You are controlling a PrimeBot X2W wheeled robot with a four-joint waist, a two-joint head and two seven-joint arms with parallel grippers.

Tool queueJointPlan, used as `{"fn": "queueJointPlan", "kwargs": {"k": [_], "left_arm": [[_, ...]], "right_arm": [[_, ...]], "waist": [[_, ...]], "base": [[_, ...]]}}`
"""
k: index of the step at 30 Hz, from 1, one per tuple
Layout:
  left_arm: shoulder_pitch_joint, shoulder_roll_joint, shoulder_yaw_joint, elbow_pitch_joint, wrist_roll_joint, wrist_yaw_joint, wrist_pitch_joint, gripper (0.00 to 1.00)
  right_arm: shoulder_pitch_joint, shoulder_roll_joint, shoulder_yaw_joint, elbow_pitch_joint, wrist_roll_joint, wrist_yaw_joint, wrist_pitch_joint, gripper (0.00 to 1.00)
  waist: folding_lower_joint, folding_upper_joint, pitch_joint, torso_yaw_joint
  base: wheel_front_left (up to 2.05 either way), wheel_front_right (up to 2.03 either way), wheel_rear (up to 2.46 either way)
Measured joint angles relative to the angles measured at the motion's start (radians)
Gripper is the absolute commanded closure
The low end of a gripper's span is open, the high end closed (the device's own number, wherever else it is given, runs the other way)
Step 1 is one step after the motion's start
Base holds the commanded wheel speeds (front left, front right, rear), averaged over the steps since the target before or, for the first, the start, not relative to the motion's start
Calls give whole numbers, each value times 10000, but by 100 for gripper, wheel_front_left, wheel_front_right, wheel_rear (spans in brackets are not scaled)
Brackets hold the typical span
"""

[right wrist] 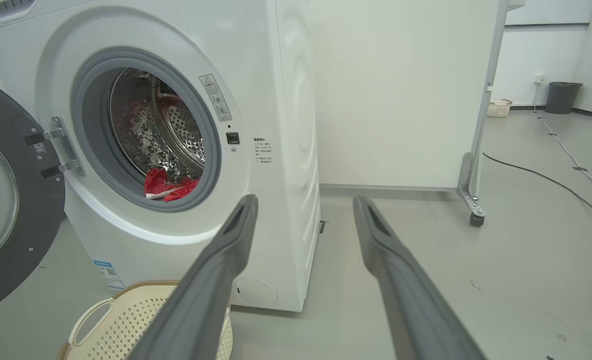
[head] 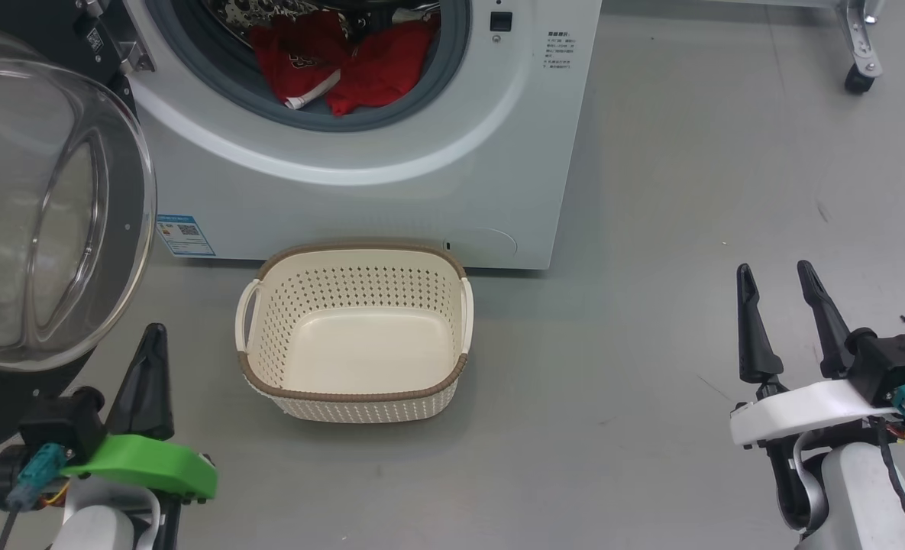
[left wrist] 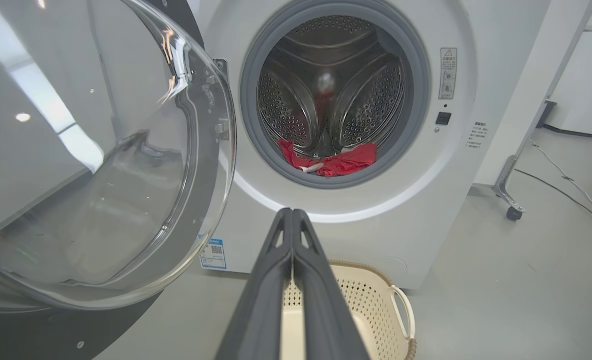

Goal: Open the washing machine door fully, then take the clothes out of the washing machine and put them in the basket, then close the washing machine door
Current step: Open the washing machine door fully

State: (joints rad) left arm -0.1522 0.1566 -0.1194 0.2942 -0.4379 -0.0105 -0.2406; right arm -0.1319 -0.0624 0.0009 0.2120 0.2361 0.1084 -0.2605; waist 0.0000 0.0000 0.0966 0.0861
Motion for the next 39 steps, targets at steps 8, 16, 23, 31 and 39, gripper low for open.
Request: {"fn": "queueJointPlan", "kwargs": {"k": [8, 16, 23, 31, 39], "left_arm": [[402, -207, -186, -364, 290, -2, -79, 100], [629, -299, -290, -510, 554, 0, -84, 0], [752, -372, -268, -700, 612, 8, -86, 0], [920, -445, -186, -848, 614, 10, -86, 0], [1008, -497, -111, -1095, 612, 10, -88, 0]], "right_arm": [[19, 13, 27, -35, -8, -58, 0, 0], [172, 19, 23, -56, -52, -58, 0, 0], [177, 29, 50, -54, -86, -56, 0, 0], [188, 36, 79, -42, -176, -56, 0, 0], [204, 46, 102, -50, -186, -54, 0, 0]], "waist": [[0, 0, 38, -202], [0, 0, 32, -284], [0, 0, -11, -337], [0, 0, -70, -368], [0, 0, -78, -387]], "base": [[0, 0, 0], [0, 0, 0], [0, 0, 0], [0, 0, 0], [0, 0, 0]]}}
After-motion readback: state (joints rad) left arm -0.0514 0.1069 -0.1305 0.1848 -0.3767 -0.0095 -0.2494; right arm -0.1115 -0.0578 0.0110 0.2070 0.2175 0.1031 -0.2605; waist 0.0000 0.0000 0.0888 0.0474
